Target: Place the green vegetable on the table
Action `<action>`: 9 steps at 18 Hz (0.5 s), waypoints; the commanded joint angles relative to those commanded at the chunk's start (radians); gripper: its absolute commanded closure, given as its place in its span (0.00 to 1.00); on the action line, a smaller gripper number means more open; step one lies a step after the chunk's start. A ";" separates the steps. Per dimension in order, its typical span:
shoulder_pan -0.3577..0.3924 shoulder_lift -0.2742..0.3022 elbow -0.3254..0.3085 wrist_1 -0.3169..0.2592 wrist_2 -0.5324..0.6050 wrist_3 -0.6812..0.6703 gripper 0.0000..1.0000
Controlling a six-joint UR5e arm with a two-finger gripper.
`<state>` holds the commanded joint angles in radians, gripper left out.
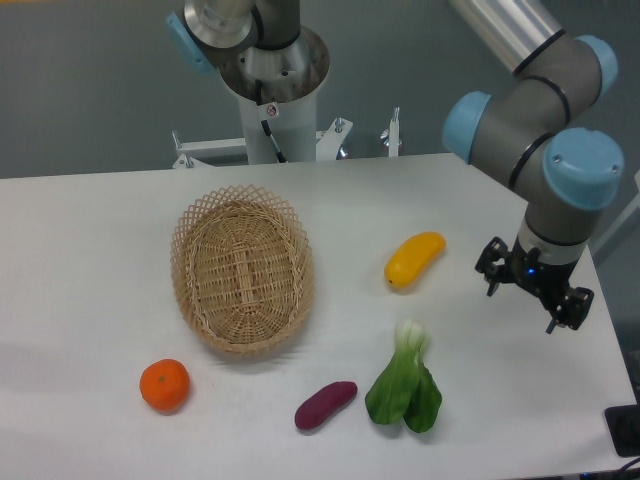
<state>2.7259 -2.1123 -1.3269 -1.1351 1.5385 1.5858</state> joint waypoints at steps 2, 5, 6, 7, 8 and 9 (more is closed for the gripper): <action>0.003 -0.002 0.003 0.000 0.008 0.016 0.00; 0.003 -0.002 0.000 0.002 0.009 0.017 0.00; 0.003 -0.002 -0.005 0.002 0.017 0.017 0.00; 0.002 -0.002 -0.006 0.003 0.022 0.017 0.00; 0.002 -0.002 -0.008 0.005 0.022 0.016 0.00; 0.000 0.000 -0.009 0.006 0.022 0.016 0.00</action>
<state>2.7259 -2.1123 -1.3361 -1.1290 1.5601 1.6015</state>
